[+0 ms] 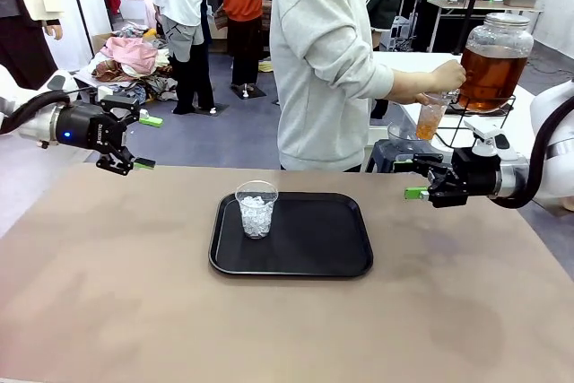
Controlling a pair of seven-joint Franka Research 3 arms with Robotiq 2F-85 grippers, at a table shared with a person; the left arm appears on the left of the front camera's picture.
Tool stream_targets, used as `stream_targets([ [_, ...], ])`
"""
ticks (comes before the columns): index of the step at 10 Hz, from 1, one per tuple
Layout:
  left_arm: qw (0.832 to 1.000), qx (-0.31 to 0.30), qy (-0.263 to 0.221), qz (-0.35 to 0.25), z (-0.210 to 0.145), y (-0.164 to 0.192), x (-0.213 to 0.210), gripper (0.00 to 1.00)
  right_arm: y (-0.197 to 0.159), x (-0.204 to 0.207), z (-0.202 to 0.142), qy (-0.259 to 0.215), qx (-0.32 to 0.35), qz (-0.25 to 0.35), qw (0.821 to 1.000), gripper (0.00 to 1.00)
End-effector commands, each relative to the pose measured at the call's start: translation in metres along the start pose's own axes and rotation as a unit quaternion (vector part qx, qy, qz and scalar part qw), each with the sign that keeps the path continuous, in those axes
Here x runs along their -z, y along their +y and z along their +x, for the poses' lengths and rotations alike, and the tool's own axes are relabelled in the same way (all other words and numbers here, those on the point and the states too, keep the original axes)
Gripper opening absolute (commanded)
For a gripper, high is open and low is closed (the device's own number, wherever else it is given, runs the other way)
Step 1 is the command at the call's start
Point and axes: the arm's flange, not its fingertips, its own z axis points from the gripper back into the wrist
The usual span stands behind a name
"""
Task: Pour the drink into the iced cup.
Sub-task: Pick up the iced cup indicated by the human and present it to them.
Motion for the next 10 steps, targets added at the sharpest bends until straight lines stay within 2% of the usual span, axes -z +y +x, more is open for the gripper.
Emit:
stream_targets([
  [1, 1.0, 0.001, 0.001, 0.0, -0.0004, -0.0005, -0.0003, 1.0, -0.0011, 0.0007, 0.0022, 0.0, -0.003, -0.001, 1.0, 1.0],
  [10, 1.0, 0.001, 0.001, 0.0, -0.0004, -0.0005, -0.0003, 1.0, -0.0011, 0.0007, 0.0022, 0.0, -0.003, -0.001, 1.0, 1.0],
])
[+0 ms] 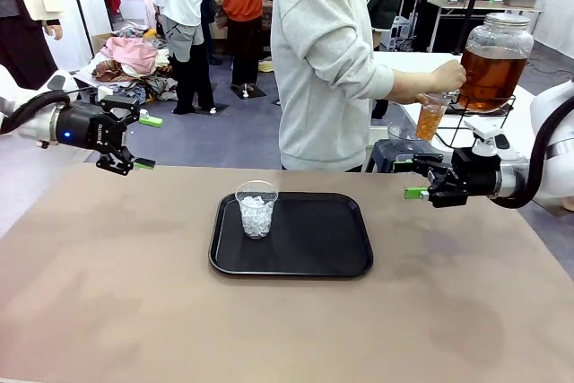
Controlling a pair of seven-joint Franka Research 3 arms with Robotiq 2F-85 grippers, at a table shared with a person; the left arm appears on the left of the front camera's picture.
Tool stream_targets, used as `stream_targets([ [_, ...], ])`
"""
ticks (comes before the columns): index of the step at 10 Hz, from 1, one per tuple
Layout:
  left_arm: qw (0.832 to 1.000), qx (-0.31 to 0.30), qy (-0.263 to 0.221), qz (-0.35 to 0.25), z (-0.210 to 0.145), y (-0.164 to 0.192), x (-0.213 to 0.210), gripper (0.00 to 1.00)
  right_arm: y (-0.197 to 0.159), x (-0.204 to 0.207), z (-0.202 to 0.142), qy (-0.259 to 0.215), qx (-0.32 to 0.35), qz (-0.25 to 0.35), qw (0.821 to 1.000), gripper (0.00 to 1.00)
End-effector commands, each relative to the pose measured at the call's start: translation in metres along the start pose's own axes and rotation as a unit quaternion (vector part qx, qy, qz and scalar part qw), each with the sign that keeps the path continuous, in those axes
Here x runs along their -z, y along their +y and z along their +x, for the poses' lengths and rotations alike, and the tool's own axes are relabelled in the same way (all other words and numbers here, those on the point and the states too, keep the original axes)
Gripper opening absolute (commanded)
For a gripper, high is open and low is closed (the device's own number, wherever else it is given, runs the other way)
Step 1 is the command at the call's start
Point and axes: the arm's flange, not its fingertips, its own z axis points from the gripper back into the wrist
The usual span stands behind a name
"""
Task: Pour the drink into the iced cup.
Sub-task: Pick up the iced cup indicated by the human and present it to them.
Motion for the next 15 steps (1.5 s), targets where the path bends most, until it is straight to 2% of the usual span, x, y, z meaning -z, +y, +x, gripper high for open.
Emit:
stream_targets([
  [1, 1.0, 0.001, 0.001, 0.0, -0.0004, -0.0005, -0.0003, 1.0, -0.0011, 0.0007, 0.0022, 0.0, -0.003, -0.001, 1.0, 1.0],
  [15, 1.0, 0.001, 0.001, 0.0, -0.0004, -0.0005, -0.0003, 1.0, -0.0011, 0.0007, 0.0022, 0.0, -0.003, -0.001, 1.0, 1.0],
])
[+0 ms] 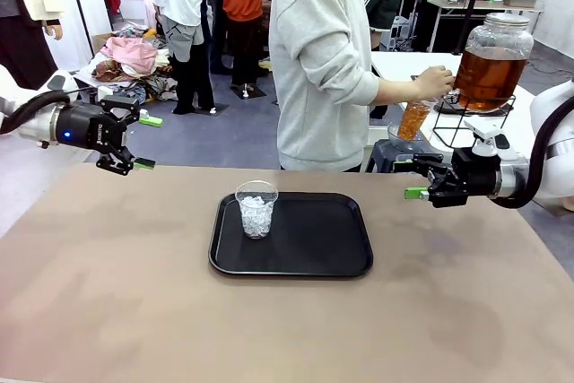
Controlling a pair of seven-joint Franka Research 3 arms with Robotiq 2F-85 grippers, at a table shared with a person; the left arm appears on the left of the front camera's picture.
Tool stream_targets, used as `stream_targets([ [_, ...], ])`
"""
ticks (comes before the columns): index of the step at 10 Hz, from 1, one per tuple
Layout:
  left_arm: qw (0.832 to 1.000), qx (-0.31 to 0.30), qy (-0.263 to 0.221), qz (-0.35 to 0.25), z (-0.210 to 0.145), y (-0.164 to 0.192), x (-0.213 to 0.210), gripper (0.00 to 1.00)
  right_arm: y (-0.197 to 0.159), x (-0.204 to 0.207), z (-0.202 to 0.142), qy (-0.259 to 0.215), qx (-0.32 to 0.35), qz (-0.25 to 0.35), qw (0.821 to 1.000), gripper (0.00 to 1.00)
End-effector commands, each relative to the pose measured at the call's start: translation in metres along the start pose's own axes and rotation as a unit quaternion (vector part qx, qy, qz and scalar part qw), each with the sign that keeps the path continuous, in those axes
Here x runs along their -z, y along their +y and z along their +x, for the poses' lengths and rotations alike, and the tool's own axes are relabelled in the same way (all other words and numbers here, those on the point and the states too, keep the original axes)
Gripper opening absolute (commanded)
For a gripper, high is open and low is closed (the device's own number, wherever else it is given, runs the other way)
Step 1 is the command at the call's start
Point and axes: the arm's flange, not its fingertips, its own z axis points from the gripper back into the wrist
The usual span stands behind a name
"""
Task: Pour the drink into the iced cup.
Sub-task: Pick up the iced cup indicated by the human and present it to them.
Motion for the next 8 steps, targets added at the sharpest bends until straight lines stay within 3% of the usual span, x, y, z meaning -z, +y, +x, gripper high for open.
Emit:
stream_targets([
  [1, 1.0, 0.001, 0.001, 0.0, -0.0004, -0.0005, -0.0003, 1.0, -0.0011, 0.0007, 0.0022, 0.0, -0.003, -0.001, 1.0, 1.0],
  [8, 1.0, 0.001, 0.001, 0.0, -0.0004, -0.0005, -0.0003, 1.0, -0.0011, 0.0007, 0.0022, 0.0, -0.003, -0.001, 1.0, 1.0],
])
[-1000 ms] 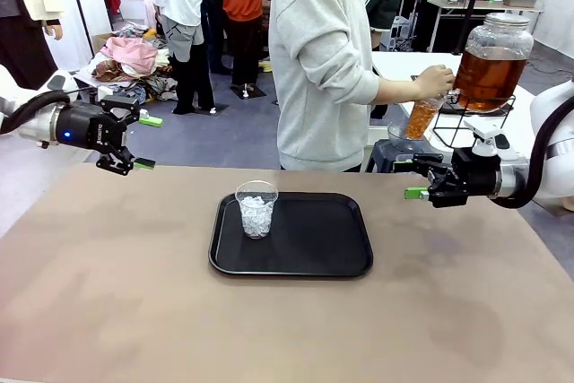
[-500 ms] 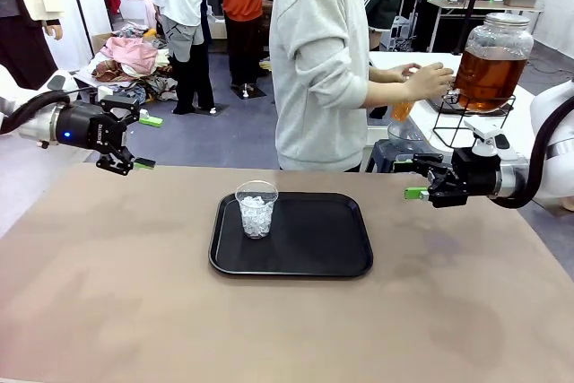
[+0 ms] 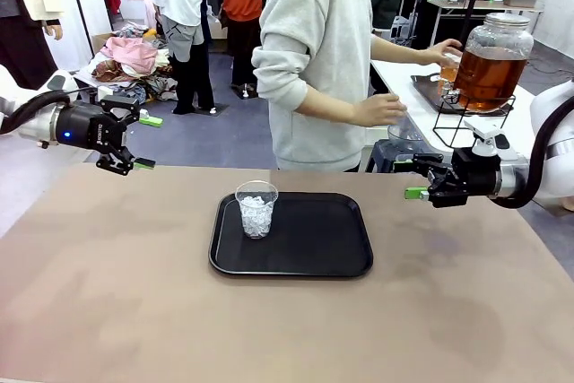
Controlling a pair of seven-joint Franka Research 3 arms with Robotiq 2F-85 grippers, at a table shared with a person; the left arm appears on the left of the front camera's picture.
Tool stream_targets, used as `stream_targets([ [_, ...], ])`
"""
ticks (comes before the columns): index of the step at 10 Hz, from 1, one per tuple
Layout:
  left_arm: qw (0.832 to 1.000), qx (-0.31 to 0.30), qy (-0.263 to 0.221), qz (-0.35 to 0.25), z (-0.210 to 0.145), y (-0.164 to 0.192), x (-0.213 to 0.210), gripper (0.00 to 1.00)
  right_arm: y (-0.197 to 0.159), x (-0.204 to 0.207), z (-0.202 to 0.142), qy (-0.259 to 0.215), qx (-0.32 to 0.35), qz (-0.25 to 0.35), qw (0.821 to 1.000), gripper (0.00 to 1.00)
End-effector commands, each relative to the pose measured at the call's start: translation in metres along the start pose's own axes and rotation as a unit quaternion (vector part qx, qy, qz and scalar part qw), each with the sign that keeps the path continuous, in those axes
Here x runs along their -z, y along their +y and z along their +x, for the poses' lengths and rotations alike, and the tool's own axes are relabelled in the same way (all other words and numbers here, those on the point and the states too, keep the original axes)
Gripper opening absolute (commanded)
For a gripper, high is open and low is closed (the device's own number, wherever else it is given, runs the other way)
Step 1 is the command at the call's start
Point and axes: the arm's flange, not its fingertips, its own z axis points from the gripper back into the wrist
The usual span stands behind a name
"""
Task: Pour the drink into the iced cup.
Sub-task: Pick up the iced cup indicated by the human and present it to them.
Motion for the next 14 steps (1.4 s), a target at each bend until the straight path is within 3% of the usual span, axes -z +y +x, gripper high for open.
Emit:
stream_targets([
  [1, 1.0, 0.001, 0.001, 0.0, -0.0004, -0.0005, -0.0003, 1.0, -0.0011, 0.0007, 0.0022, 0.0, -0.003, -0.001, 1.0, 1.0],
  [14, 1.0, 0.001, 0.001, 0.0, -0.0004, -0.0005, -0.0003, 1.0, -0.0011, 0.0007, 0.0022, 0.0, -0.003, -0.001, 1.0, 1.0],
])
